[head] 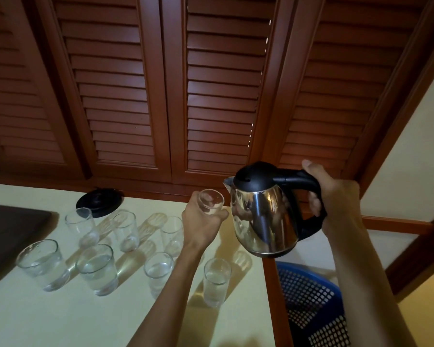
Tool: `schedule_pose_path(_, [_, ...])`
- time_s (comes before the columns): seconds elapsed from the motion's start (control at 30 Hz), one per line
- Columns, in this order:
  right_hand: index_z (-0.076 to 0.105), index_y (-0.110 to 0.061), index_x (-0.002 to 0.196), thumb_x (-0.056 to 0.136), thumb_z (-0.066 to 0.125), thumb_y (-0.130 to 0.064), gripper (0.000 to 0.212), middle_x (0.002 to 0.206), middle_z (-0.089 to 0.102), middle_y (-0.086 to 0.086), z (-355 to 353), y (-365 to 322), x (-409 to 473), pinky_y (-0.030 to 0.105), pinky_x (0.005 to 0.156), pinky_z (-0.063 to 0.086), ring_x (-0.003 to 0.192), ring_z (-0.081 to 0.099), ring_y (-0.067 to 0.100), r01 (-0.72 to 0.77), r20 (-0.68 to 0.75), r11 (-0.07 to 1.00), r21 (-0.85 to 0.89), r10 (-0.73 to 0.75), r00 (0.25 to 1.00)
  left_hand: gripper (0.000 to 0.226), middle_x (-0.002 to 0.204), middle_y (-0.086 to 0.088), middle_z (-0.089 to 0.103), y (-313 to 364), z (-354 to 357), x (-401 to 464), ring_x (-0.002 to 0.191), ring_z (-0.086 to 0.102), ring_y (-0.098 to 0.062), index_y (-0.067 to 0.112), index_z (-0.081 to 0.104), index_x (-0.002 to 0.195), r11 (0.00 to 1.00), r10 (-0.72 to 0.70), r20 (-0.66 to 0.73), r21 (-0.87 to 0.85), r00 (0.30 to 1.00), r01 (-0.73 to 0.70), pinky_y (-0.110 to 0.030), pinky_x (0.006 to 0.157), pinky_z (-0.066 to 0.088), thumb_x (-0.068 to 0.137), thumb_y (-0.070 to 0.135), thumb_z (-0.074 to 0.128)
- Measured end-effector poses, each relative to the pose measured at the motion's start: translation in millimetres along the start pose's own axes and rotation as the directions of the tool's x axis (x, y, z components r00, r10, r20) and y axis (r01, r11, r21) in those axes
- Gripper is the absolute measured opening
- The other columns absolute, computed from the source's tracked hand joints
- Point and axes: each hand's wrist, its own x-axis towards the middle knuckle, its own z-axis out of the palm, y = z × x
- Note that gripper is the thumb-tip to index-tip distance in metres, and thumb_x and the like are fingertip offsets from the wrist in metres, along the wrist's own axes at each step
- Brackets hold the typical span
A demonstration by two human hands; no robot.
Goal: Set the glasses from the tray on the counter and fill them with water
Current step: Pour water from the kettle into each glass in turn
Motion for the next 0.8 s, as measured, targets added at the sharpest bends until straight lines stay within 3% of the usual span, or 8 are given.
schedule_pose_path(0.13, [0.058, -0.009, 0.056, 0.089, 0.073, -0.041, 0.048, 0.037, 0.047, -0.003, 6, -24, 11, 0.021, 0.039, 0.035, 0.031, 0.039, 0.011, 0.006, 0.084, 0.99, -0.142, 0.006, 0.996, 0.035, 0.079, 0.007, 0.07, 1, -3, -4, 0.074, 0.066, -0.011, 0.017, 0.061, 0.087, 0.991, 0.034, -0.019, 0.126, 0.999, -0.032, -0.019, 0.059, 0.045, 0.061, 0.013, 0.085])
schedule_pose_path(0.27, [0.065, -0.003, 0.056, 0.086, 0.077, -0.041, 0.05, 0.039, 0.053, 0.0, 19, -42, 19, 0.021, 0.041, 0.038, 0.032, 0.045, 0.011, 0.25, 0.247, 0.915, -0.315, -0.175, 0.953, 0.038, 0.079, 0.011, 0.069, -2, -7, -4, 0.077, 0.066, -0.01, 0.028, 0.062, 0.088, 0.964, 0.081, 0.019, 0.252, 0.997, -0.083, -0.03, 0.067, 0.052, 0.058, 0.022, 0.085])
schedule_pose_path(0.33, [0.068, 0.006, 0.061, 0.085, 0.076, -0.045, 0.057, 0.048, 0.058, 0.017, 28, -46, 21, 0.034, 0.05, 0.043, 0.041, 0.052, 0.028, 0.388, 0.359, 0.827, -0.407, -0.246, 0.901, 0.04, 0.08, 0.013, 0.069, -3, -8, -6, 0.078, 0.066, -0.008, 0.03, 0.062, 0.091, 0.948, 0.087, 0.043, 0.303, 0.995, -0.096, -0.031, 0.068, 0.054, 0.057, 0.027, 0.083])
schedule_pose_path(0.4, [0.066, 0.008, 0.06, 0.084, 0.076, -0.048, 0.062, 0.053, 0.058, 0.025, 35, -47, 25, 0.036, 0.052, 0.041, 0.043, 0.049, 0.031, 0.461, 0.423, 0.752, -0.472, -0.265, 0.866, 0.039, 0.079, 0.013, 0.068, -5, -9, -10, 0.076, 0.066, -0.007, 0.03, 0.059, 0.088, 0.936, 0.079, 0.06, 0.339, 0.995, -0.094, -0.03, 0.065, 0.054, 0.056, 0.028, 0.081])
schedule_pose_path(0.57, [0.064, 0.004, 0.054, 0.08, 0.071, -0.059, 0.068, 0.045, 0.05, 0.019, 47, -49, 33, 0.03, 0.05, 0.035, 0.039, 0.043, 0.021, 0.545, 0.525, 0.631, -0.553, -0.244, 0.815, 0.036, 0.076, 0.013, 0.068, -11, -7, -18, 0.074, 0.064, -0.008, 0.028, 0.055, 0.082, 0.923, 0.061, 0.113, 0.372, 0.992, -0.099, -0.029, 0.065, 0.052, 0.055, 0.029, 0.079])
schedule_pose_path(0.67, [0.052, -0.005, 0.043, 0.08, 0.073, -0.056, 0.067, 0.038, 0.037, -0.001, 54, -52, 34, 0.028, 0.049, 0.029, 0.035, 0.034, 0.014, 0.568, 0.546, 0.572, -0.592, -0.234, 0.804, 0.036, 0.079, 0.014, 0.07, -13, -6, -20, 0.074, 0.064, -0.006, 0.029, 0.057, 0.085, 0.922, 0.046, 0.148, 0.375, 0.988, -0.099, -0.026, 0.064, 0.05, 0.056, 0.028, 0.078])
schedule_pose_path(0.8, [0.038, -0.017, 0.035, 0.08, 0.074, -0.054, 0.069, 0.031, 0.027, -0.011, 65, -60, 30, 0.026, 0.047, 0.027, 0.033, 0.028, 0.01, 0.596, 0.574, 0.483, -0.642, -0.213, 0.791, 0.034, 0.076, 0.012, 0.07, -16, -5, -20, 0.074, 0.065, -0.012, 0.028, 0.057, 0.084, 0.921, 0.026, 0.178, 0.378, 0.984, -0.093, -0.029, 0.065, 0.054, 0.055, 0.028, 0.076])
